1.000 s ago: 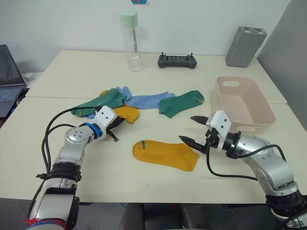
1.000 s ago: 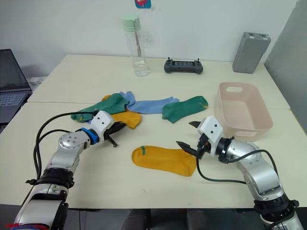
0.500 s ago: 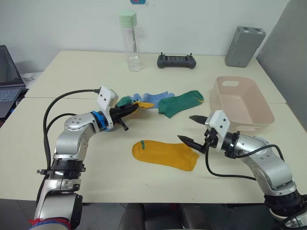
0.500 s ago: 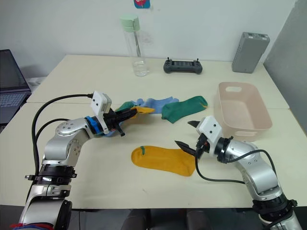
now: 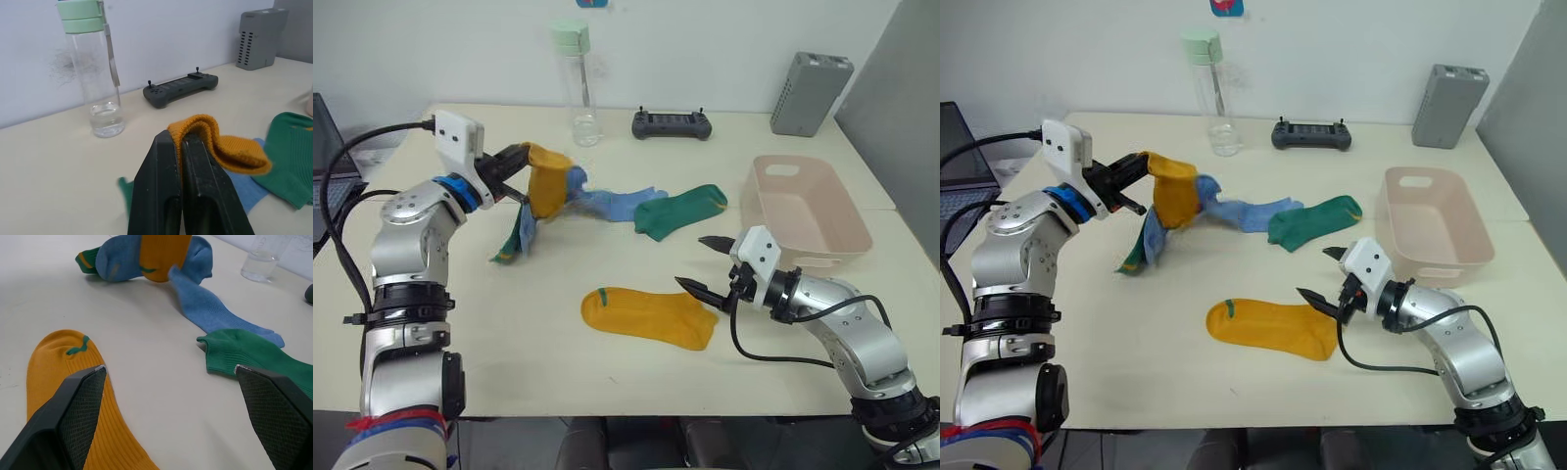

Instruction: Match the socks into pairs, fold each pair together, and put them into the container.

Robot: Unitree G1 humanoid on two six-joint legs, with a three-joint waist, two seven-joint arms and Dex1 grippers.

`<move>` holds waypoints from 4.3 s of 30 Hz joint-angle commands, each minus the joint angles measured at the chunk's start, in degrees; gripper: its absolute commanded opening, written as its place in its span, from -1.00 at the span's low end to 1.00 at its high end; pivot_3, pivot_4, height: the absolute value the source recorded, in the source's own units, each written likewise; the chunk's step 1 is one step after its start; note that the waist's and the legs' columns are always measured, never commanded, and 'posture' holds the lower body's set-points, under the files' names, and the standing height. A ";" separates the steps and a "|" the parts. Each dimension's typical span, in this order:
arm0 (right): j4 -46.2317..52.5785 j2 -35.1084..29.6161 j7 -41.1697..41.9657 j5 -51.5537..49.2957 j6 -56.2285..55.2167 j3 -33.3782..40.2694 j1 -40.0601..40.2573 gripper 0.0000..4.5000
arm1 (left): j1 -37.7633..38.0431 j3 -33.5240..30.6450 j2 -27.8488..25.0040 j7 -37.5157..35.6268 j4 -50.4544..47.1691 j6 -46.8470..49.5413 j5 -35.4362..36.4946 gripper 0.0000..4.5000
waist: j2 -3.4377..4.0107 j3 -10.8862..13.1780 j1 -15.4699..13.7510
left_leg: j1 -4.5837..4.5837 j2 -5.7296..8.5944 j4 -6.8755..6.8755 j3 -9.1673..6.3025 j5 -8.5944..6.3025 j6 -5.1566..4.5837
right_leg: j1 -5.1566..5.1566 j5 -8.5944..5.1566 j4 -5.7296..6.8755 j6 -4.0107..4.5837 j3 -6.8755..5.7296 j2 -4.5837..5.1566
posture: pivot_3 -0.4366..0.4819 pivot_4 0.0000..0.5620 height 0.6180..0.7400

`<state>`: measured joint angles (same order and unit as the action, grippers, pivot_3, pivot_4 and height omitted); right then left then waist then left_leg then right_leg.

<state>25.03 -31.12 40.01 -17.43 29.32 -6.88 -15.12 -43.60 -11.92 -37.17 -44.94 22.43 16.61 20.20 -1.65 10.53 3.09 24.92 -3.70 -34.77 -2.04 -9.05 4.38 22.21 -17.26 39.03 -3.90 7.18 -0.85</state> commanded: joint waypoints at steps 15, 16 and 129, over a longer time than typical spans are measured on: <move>0.32 -0.14 0.10 0.15 -1.96 1.91 -0.87 1.00 | 8.97 12.50 5.18 -0.12 -30.64 16.82 5.62 -0.99 | -0.02 0.02 0.18 | 0.02 -0.01 -0.05 -0.03 0.00 0.00 | -0.01 0.02 0.03 -0.03 0.03 -0.01 | -0.05 -0.47 1.00; -0.02 -0.60 0.27 0.41 -2.31 2.23 -0.93 1.00 | 10.97 14.39 5.94 0.02 -33.17 18.10 5.76 -0.99 | -0.02 0.01 0.17 | 0.02 0.00 -0.06 -0.03 0.00 0.00 | -0.01 0.02 0.03 -0.03 0.04 -0.01 | -0.05 -0.47 1.00; -31.74 -10.30 16.91 20.25 -49.27 -6.63 -12.73 -1.00 | 12.92 7.11 13.72 3.95 -20.55 25.98 1.13 -0.99 | 0.00 0.02 0.26 | -0.04 0.05 -0.14 -0.10 0.02 -0.01 | -0.14 0.05 0.03 -0.08 0.01 -0.01 | -0.05 -0.47 1.00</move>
<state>-4.48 -41.39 58.97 2.37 -15.78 -16.41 -25.75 -31.28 -1.96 -22.88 -42.33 7.21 39.78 18.36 -1.65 10.54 3.35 24.87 -3.66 -34.91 -2.13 -9.03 4.38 22.07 -17.21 39.06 -3.98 7.21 -0.86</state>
